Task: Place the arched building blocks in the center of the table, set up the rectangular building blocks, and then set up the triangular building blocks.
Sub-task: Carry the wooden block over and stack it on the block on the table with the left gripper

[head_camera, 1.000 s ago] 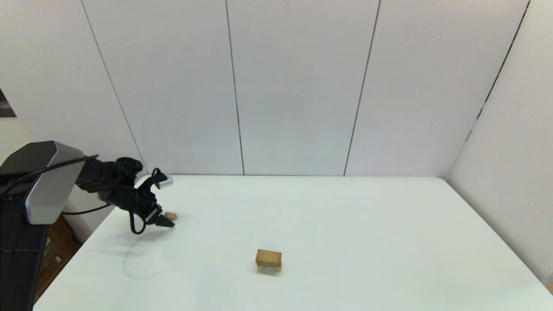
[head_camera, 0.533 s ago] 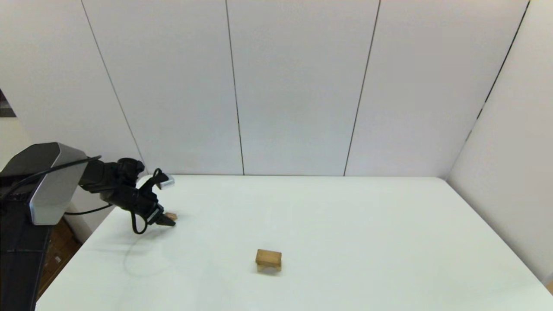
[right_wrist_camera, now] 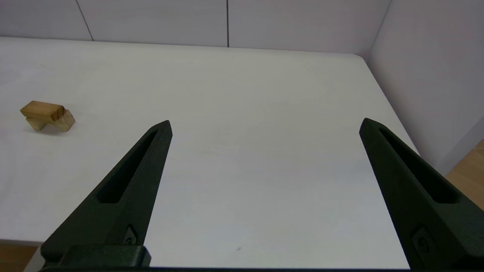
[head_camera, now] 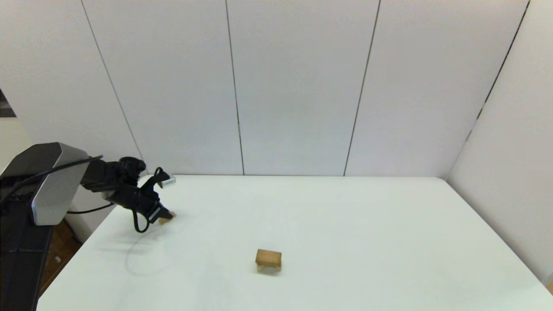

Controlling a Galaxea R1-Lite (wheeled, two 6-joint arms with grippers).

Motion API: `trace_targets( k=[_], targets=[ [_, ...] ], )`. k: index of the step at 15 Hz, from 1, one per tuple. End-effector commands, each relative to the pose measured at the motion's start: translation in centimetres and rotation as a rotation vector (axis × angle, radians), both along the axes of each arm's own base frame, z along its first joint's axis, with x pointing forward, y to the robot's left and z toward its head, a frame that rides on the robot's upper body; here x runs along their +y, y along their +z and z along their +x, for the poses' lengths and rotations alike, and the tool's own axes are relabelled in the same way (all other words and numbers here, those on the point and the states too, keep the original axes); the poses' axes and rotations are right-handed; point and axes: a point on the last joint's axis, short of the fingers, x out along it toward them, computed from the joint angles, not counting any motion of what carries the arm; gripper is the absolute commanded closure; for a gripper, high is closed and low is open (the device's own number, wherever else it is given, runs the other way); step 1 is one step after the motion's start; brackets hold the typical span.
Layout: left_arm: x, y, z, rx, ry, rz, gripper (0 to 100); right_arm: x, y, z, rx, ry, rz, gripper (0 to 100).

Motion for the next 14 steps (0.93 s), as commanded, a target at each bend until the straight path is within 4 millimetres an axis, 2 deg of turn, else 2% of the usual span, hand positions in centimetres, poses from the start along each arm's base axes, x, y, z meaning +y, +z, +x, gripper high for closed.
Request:
trace_targets(
  k=[1,3,5,7,9,11,14],
  targets=[
    [0.0,0.4,-0.1,-0.005,-0.005,-0.003,100,0.0,0.0,0.0,0.003,0.001,0.0,0],
    [-0.2,1.7,-0.2,-0.027,-0.015,-0.021,100,0.0,0.0,0.0,0.003,0.001,0.0,0],
    [-3.1,5.3,-0.6,-0.043,-0.071,-0.061,100,0.0,0.0,0.0,0.003,0.001,0.0,0],
    [-7.1,8.1,-0.7,-0.081,-0.146,-0.085,100,0.0,0.0,0.0,0.003,0.001,0.0,0],
    [-12.0,10.2,-0.7,-0.125,-0.243,-0.095,100,0.0,0.0,0.0,0.003,0.001,0.0,0],
    [-17.4,11.4,-1.4,-0.138,-0.36,-0.104,100,0.0,0.0,0.0,0.003,0.001,0.0,0],
    [-23.0,12.8,-2.9,-0.105,-0.492,-0.11,100,0.0,0.0,0.0,0.003,0.001,0.0,0]
  ],
)
